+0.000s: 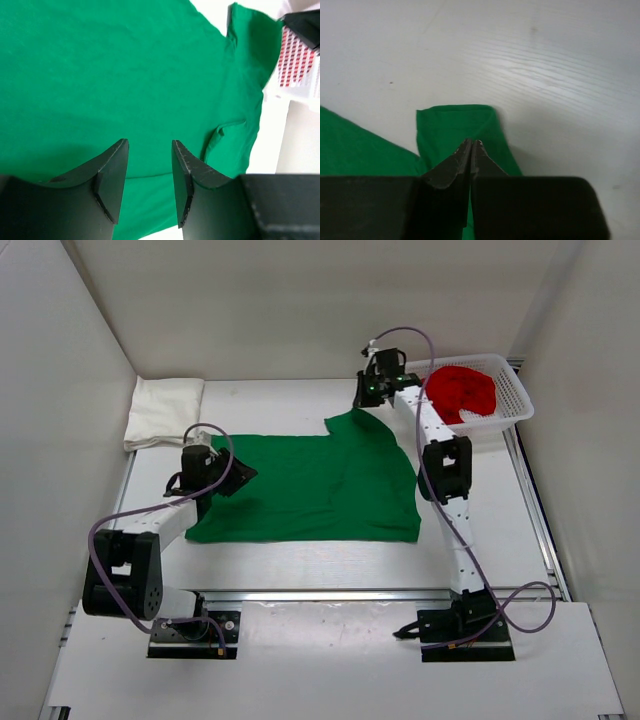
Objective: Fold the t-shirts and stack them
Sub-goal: Grap the side of the flattened tshirt furthest away from the robot with both arms
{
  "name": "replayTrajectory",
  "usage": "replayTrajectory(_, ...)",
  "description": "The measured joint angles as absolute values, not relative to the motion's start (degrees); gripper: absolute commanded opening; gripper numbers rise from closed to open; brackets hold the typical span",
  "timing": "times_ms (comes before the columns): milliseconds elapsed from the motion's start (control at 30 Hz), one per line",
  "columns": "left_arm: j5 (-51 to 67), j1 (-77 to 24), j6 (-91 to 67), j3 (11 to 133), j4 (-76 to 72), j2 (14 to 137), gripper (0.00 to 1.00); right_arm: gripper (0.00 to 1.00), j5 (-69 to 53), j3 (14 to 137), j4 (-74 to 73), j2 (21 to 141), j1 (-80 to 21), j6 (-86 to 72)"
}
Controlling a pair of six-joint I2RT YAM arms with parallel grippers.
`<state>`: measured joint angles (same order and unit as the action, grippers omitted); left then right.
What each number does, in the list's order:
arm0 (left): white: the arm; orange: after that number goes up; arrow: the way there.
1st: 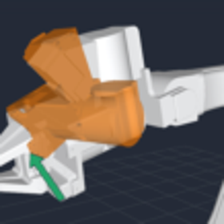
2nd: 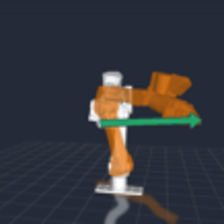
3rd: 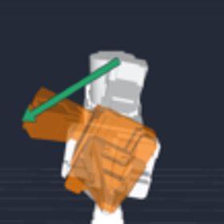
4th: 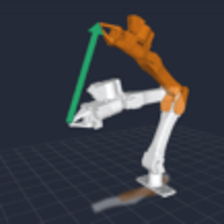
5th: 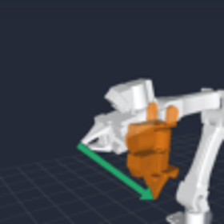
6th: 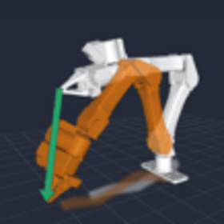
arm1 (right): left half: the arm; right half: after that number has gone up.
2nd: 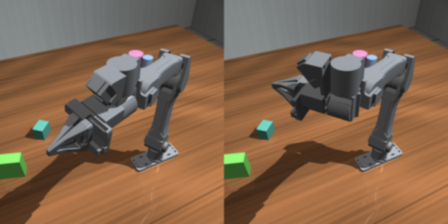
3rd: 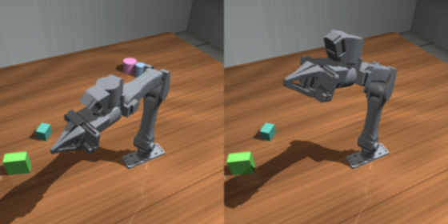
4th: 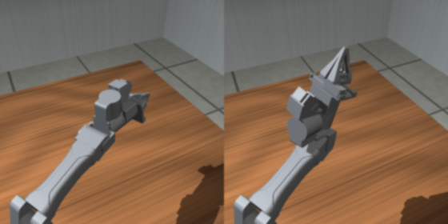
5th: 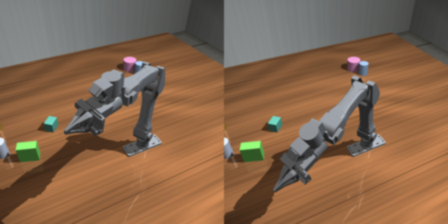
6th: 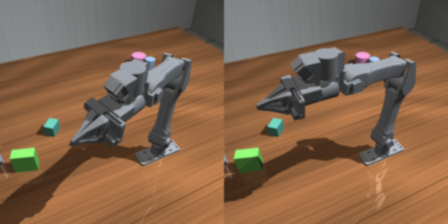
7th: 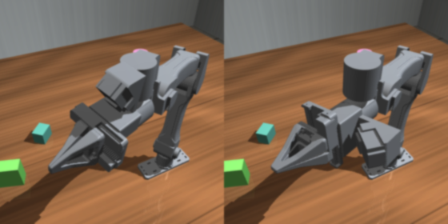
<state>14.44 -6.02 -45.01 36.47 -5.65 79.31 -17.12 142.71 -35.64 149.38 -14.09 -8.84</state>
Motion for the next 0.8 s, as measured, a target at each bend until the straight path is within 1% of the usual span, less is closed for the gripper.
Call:
replayTrajectory(200, 13.65, -3.03, -45.06, 36.69, -5.37, 78.81, 0.51, 0.0, -13.37, 143.17, -35.51, 149.38, -19.42, -8.99)
replayTrajectory(333, 11.7, -0.01, -44.49, 41.47, -3.42, 81.17, 0.51, 0.0, -12.32, 143.17, -35.53, 149.38, -17.96, -9.04)
replayTrajectory(433, 8.71, 2.7, -43.2, 49.54, -1.74, 86.5, 0.5, 0.0, -11.88, 143.17, -35.7, 149.38, -15.27, -9.06)
replayTrajectory(567, 4.16, 5.06, -40.69, 62.65, 1.43, 96.92, 0.49, 0.0, -11.81, 143.17, -36.36, 149.38, -12.36, -9.04)
replayTrajectory(700, -0.38, 5.19, -37.43, 73.97, 6.66, 107.33, 0.47, 0.0, -12.38, 143.17, -37.26, 149.38, -12.01, -9.04)
replayTrajectory(800, -2.39, 5.26, -35.24, 79.85, 10.31, 113.95, 0.48, 0.0, -13.45, 143.2, -37.8, 149.38, -12.73, -9.06)
